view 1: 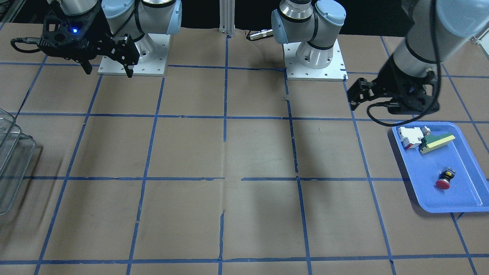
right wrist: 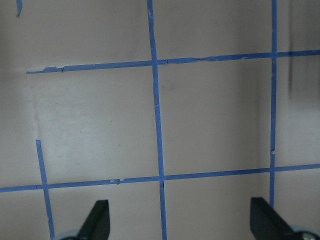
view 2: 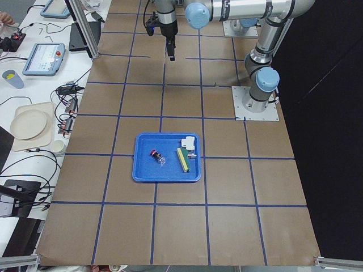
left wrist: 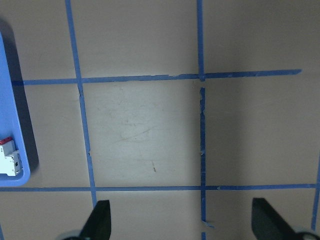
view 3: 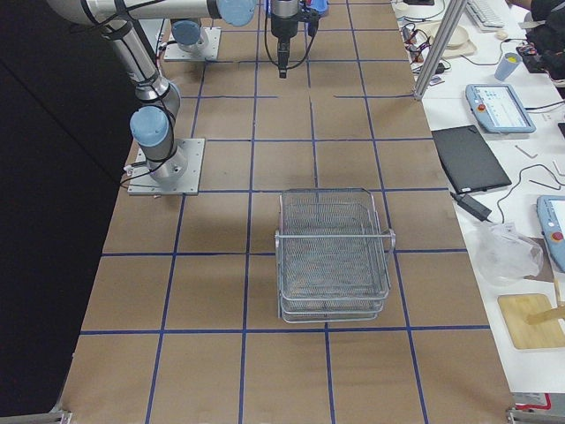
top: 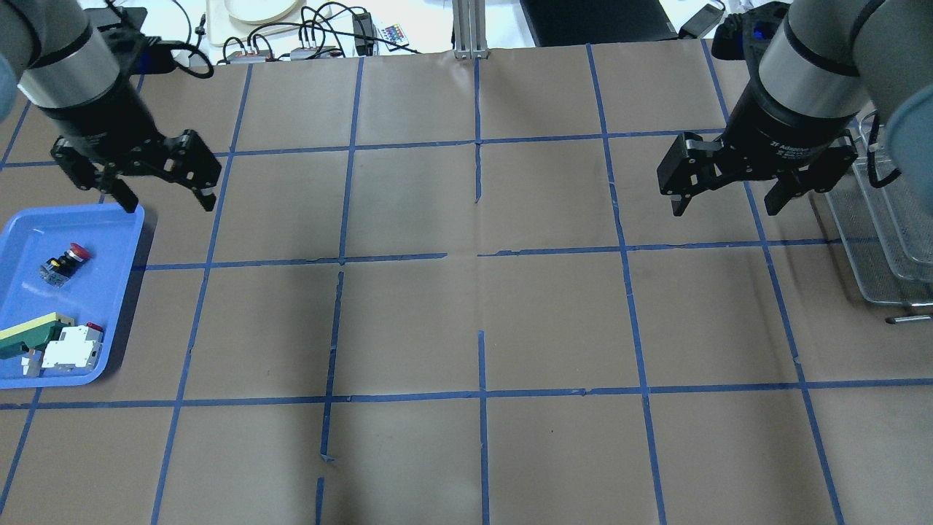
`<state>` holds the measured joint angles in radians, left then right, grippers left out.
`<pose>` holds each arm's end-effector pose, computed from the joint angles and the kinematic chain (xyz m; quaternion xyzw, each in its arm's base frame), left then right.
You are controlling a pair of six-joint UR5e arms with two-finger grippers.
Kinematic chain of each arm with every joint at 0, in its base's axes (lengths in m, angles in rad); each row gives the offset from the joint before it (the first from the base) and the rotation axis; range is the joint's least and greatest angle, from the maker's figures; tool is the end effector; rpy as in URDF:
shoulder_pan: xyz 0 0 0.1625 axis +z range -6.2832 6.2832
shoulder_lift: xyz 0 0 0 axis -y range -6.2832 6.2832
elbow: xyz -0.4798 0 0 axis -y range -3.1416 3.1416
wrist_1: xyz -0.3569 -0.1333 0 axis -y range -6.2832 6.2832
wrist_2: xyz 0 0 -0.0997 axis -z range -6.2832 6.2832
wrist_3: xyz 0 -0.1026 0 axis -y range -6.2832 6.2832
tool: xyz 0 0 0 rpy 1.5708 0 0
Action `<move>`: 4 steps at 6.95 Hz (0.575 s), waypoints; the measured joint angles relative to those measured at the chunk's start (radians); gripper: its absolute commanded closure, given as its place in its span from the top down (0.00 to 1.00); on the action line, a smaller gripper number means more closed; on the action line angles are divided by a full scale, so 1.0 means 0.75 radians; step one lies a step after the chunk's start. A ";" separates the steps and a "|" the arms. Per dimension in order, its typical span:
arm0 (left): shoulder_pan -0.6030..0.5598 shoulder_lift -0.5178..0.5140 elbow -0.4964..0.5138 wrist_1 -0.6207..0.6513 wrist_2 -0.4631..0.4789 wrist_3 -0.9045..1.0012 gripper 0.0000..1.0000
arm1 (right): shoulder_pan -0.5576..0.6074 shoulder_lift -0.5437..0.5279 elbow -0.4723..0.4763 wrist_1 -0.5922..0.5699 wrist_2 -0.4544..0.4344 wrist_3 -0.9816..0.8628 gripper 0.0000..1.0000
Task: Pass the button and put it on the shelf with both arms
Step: 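Lower the left gripper into the blue tray onto the red push button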
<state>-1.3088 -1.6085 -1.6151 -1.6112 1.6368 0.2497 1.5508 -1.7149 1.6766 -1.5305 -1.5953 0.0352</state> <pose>-0.0030 -0.4773 0.4989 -0.0041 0.9976 0.0675 0.0164 0.1230 -0.3898 0.5482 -0.0276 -0.9995 -0.0009 0.0123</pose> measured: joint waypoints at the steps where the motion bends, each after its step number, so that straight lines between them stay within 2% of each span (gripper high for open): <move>1: 0.155 -0.026 -0.067 0.119 0.001 0.163 1.00 | 0.000 0.000 0.000 0.001 0.000 0.000 1.00; 2: 0.299 -0.074 -0.121 0.260 -0.001 0.362 1.00 | 0.000 0.000 0.000 0.003 -0.001 0.000 1.00; 4: 0.548 -0.171 -0.163 0.437 -0.015 0.779 0.99 | 0.000 0.000 0.000 0.004 0.000 0.000 1.00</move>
<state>-0.8975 -1.7366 -1.7372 -1.2836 1.6256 0.8343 1.5508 -1.7149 1.6766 -1.5275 -1.5953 0.0350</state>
